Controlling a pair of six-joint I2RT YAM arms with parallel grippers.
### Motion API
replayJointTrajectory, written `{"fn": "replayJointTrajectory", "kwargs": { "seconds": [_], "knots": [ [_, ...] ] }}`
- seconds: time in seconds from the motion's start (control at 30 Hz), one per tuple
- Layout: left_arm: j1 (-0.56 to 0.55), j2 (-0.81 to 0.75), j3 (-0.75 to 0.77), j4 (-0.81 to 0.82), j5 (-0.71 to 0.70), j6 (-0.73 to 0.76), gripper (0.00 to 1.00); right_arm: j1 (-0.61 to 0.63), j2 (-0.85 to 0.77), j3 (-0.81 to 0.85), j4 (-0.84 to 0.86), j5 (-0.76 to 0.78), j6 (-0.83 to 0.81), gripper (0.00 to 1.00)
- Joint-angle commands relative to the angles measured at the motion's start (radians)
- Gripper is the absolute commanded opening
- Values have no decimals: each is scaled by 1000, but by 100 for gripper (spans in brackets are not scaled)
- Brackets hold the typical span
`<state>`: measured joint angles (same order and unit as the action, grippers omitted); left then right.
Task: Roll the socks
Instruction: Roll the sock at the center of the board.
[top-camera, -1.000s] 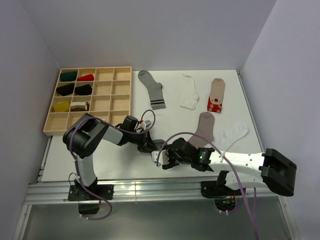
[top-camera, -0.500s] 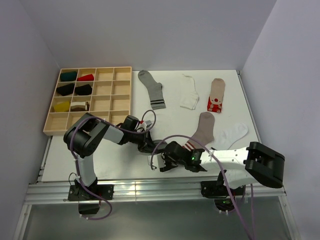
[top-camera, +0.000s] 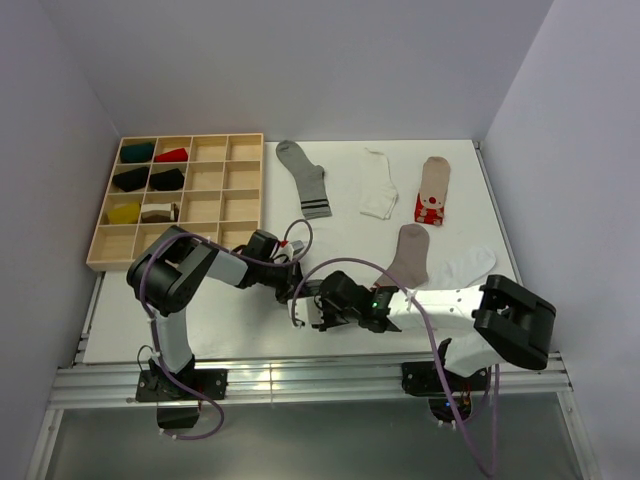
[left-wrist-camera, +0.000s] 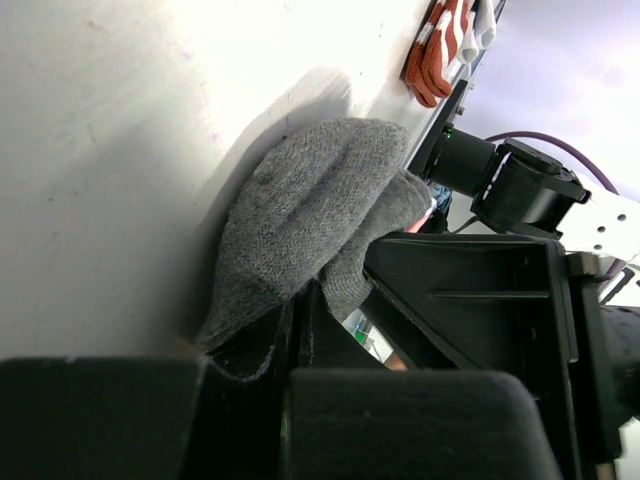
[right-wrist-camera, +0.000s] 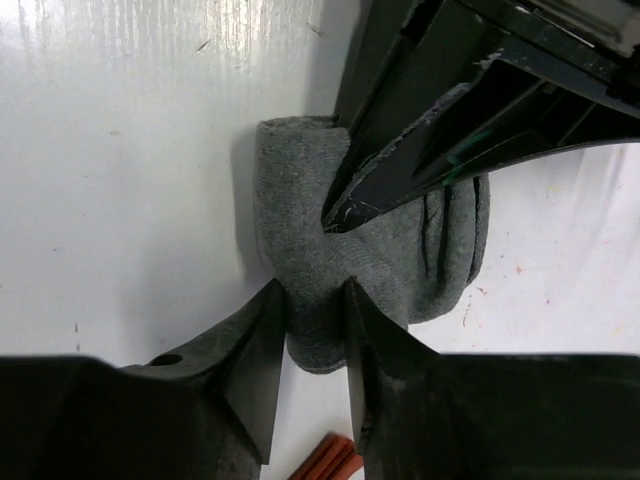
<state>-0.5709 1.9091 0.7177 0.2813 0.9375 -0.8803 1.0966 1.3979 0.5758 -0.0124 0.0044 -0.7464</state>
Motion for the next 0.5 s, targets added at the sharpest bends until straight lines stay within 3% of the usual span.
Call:
{"fn": "replayJointTrajectory", "kwargs": {
  "seconds": [0.0,0.3,0.47],
  "knots": [
    [-12,4,-6,-73,-98,72,0,-38,9,82,-96,-110,30,34],
    [-10,-2,3,-50,-109,52,0,-195,118,285,-397,-345,24,26],
    [-7,-68,-9,-14,-181,37,16,-219,180,352,-504,-422,16,22]
  ]
}}
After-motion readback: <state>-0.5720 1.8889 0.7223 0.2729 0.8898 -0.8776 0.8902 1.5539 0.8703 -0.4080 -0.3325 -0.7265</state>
